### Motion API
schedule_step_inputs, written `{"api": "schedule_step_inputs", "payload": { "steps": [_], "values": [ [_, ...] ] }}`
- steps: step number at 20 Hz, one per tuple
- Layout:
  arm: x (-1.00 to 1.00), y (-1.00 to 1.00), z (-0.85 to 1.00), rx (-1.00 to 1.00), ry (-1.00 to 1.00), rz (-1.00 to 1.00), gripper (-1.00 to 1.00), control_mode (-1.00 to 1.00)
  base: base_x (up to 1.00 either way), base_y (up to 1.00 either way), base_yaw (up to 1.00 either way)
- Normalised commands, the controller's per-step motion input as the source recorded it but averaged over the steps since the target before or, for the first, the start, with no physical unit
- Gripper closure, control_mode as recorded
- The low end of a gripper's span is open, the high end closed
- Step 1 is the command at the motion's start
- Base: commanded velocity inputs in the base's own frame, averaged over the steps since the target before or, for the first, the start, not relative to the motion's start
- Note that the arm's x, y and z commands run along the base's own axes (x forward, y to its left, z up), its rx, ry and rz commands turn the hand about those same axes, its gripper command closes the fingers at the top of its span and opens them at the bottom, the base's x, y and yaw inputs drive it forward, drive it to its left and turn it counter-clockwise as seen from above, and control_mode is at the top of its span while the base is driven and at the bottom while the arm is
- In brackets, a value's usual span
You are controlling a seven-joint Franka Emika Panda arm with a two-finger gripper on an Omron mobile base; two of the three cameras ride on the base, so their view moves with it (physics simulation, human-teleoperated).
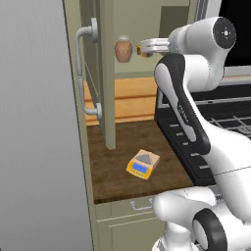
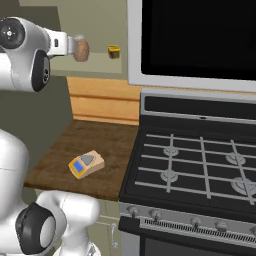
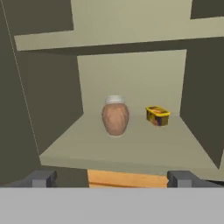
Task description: Pick the honey bottle and place it on the digital scale for weighing, and close the cabinet.
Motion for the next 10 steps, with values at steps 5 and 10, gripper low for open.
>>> {"api": "schedule_step_inputs", "payload": {
  "steps": [5, 10],
  "values": [
    [0.35, 0.0, -0.09, 0.0, 0.01, 0.0, -1.0, -1.0, 0.0, 0.0, 0.0],
    [0.29, 0.0, -0.02, 0.0, 0.0, 0.0, -1.0, -1.0, 0.0, 0.0, 0.0]
  ]
}}
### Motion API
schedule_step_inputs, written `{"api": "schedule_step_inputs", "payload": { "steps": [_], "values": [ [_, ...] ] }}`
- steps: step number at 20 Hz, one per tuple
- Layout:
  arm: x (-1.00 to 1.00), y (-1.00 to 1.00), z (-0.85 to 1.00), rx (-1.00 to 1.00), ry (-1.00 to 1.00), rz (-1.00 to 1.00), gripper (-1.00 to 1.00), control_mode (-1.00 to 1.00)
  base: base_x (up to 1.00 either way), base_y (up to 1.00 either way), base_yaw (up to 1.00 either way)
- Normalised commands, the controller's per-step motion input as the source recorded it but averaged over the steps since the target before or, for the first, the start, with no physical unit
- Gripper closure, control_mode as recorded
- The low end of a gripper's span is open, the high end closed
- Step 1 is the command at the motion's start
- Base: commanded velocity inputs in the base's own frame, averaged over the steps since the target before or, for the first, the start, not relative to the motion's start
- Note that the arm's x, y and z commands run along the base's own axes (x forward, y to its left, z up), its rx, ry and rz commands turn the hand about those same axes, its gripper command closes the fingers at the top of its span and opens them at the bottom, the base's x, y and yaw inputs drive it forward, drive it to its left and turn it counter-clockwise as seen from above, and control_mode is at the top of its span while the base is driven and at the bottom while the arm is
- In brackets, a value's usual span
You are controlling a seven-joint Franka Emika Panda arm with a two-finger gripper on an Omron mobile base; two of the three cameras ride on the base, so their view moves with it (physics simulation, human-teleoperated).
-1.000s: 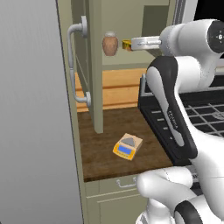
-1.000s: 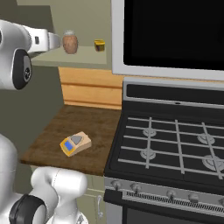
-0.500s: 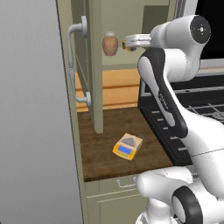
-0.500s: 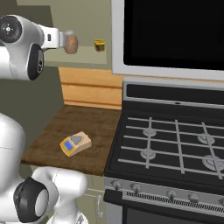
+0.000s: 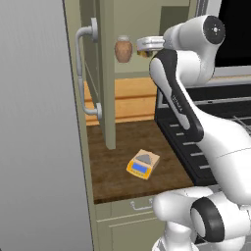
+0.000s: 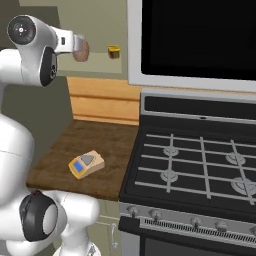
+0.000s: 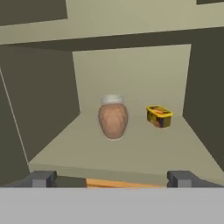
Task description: Pick the honey bottle and place it on the digital scale for weighing, and close the cabinet.
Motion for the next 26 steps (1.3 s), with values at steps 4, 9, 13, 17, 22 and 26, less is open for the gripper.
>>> {"api": "schedule_step_inputs", "payload": {
  "steps": [4, 9, 13, 17, 22, 26],
  "values": [
    [0.31, 0.0, 0.0, 0.0, 0.0, 0.0, -1.0, -1.0, 0.0, 0.0, 0.0],
    [0.31, 0.0, 0.0, 0.0, 0.0, 0.0, -1.0, -1.0, 0.0, 0.0, 0.0],
    [0.36, 0.04, -0.03, 0.0, 0.0, 0.0, -1.0, -1.0, 0.0, 0.0, 0.0],
    [0.59, 0.23, -0.02, -0.02, 0.0, 0.0, -1.0, -1.0, 0.0, 0.0, 0.0],
    [0.65, 0.14, 0.0, -0.01, 0.0, 0.0, -1.0, -1.0, 0.0, 0.0, 0.0],
    [0.76, 0.0, 0.0, 0.0, 0.03, 0.0, -1.0, -1.0, 0.0, 0.0, 0.0]
  ]
}}
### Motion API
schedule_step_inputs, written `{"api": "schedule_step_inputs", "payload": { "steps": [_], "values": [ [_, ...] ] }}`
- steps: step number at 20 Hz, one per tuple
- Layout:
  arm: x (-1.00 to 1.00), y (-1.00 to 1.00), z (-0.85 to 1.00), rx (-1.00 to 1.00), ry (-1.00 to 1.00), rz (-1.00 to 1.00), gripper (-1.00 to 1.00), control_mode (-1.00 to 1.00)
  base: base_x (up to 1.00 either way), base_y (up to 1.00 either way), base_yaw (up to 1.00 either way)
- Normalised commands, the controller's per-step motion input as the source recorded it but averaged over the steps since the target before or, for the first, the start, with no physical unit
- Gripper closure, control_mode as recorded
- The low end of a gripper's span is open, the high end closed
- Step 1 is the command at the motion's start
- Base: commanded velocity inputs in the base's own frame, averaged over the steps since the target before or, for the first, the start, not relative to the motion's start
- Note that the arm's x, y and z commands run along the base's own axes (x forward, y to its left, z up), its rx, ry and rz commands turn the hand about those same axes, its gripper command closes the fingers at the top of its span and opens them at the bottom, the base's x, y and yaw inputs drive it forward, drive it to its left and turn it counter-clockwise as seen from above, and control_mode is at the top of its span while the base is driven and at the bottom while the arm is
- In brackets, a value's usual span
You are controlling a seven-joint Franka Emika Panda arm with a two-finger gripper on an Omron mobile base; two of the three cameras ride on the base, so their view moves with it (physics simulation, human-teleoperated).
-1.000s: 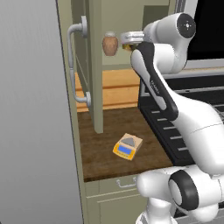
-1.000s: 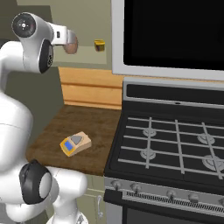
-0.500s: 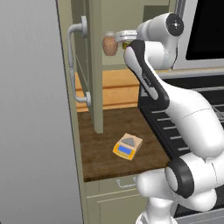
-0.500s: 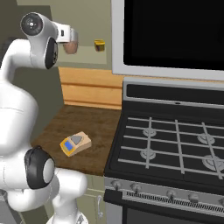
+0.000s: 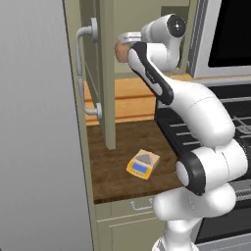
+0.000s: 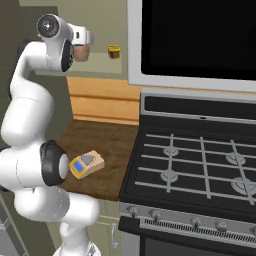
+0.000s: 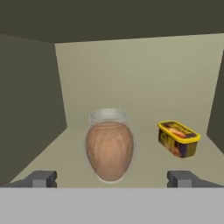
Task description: Pick the honey bottle and place it on the digital scale for weighing, and close the cabinet.
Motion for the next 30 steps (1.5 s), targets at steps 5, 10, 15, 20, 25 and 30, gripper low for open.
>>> {"api": "schedule_step_inputs", "payload": {
  "steps": [5, 10, 15, 20, 25, 30],
  "values": [
    [0.69, 0.09, 0.0, -0.01, 0.01, 0.0, -1.0, -1.0, 0.0, 0.0, 0.0],
    [0.3, 0.09, 0.0, -0.01, 0.0, 0.0, -1.0, -1.0, 0.0, 0.0, 0.0],
    [0.24, 0.1, 0.0, -0.02, 0.0, 0.0, -1.0, -1.0, 0.0, 0.0, 0.0],
    [0.38, 0.18, 0.0, -0.04, 0.0, 0.0, -1.0, -1.0, 0.0, 0.0, 0.0],
    [0.22, 0.1, -0.06, -0.02, 0.0, 0.0, -1.0, -1.0, 0.0, 0.0, 0.0],
    [0.15, 0.05, -0.16, -0.01, 0.0, 0.0, -1.0, -1.0, 0.0, 0.0, 0.0]
  ]
}}
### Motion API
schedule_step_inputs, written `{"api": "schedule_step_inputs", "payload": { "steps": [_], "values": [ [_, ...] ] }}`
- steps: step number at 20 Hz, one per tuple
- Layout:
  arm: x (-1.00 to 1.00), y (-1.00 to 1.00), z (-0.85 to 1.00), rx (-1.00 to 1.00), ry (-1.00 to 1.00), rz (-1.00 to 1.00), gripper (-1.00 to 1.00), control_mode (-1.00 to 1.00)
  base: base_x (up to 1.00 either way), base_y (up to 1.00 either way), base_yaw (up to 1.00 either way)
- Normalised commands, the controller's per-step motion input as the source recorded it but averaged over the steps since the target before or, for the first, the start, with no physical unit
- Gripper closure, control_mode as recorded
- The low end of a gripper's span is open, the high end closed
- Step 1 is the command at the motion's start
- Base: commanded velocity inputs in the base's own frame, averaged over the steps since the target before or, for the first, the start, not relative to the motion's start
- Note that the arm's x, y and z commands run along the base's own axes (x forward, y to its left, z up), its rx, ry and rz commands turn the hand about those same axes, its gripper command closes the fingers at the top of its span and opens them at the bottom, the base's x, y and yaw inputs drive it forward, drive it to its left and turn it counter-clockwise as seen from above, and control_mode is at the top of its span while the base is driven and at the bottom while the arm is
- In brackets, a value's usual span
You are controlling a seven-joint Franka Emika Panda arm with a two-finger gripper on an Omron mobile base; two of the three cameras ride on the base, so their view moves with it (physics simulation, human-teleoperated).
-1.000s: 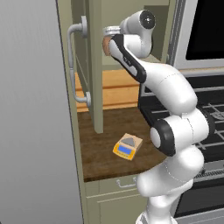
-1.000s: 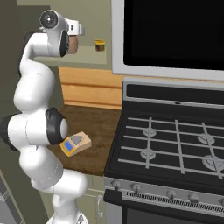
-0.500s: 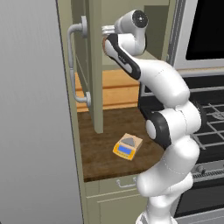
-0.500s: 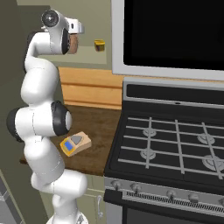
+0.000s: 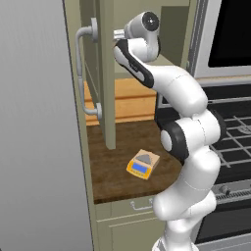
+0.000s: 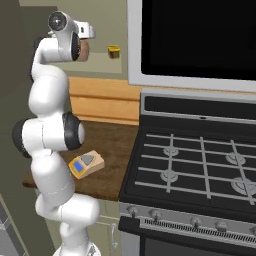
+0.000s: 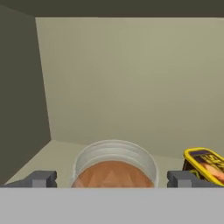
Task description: Pick the honey bottle and place it on the digital scale for weighing, and close the cabinet.
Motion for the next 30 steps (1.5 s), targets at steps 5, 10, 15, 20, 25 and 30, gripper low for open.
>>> {"api": "schedule_step_inputs", "payload": {
  "steps": [5, 10, 15, 20, 25, 30],
  "values": [
    [0.17, 0.0, -0.08, 0.0, 0.0, 0.0, -1.0, -1.0, 0.0, 0.0, 0.0],
    [0.09, 0.05, -0.1, -0.01, 0.0, 0.0, 1.0, -1.0, 0.0, 0.0, 0.0],
    [-0.02, 0.0, -0.05, 0.0, -0.01, 0.0, 1.0, -1.0, 0.0, 0.0, 0.0],
    [-0.64, 0.0, 0.02, 0.0, -0.17, 0.0, 1.0, -1.0, 0.0, 0.0, 0.0],
    [-0.82, 0.0, 0.01, 0.0, -0.18, 0.0, 1.0, -1.0, 0.0, 0.0, 0.0],
    [-0.88, 0.01, 0.0, 0.0, -0.11, 0.0, 1.0, -1.0, 0.0, 0.0, 0.0]
  ]
}}
